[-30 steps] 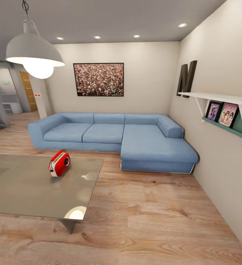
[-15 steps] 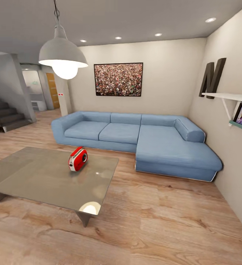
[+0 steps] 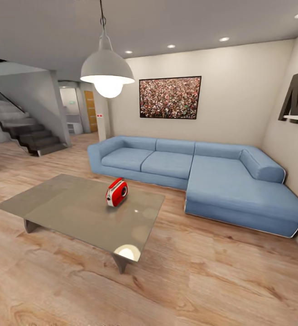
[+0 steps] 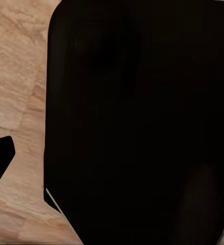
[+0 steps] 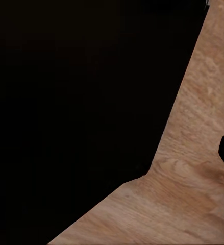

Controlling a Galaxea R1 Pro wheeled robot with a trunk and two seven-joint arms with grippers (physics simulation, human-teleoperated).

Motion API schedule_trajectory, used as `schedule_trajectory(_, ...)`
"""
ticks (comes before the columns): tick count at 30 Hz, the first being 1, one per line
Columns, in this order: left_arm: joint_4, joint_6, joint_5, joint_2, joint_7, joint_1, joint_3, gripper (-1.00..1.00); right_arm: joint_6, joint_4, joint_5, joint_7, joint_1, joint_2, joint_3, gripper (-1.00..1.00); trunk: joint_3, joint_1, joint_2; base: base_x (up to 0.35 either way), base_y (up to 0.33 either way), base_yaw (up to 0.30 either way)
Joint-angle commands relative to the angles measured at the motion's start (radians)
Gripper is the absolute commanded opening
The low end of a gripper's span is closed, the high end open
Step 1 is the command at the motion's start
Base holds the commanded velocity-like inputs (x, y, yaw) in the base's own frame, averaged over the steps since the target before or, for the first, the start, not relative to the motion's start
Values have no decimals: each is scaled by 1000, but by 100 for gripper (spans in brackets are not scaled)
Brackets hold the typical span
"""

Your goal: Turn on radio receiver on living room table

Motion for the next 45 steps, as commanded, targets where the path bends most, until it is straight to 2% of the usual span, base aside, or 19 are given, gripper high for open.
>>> schedule_trajectory(1,0,0,0,0,0,0,0,100,0,0,1,0,0,0,0,100,0,0,0,0,0,300)
schedule_trajectory(13,0,-1,0,1,0,0,1,100,0,0,4,0,0,-1,0,100,0,0,0,1,0,283)
schedule_trajectory(37,0,-1,2,2,-21,0,0,100,0,0,-10,0,0,-1,-1,100,-1,0,0,288,0,9)
schedule_trajectory(45,0,1,2,2,-21,0,0,100,0,0,1,0,0,-1,-1,100,-1,0,0,13,0,247)
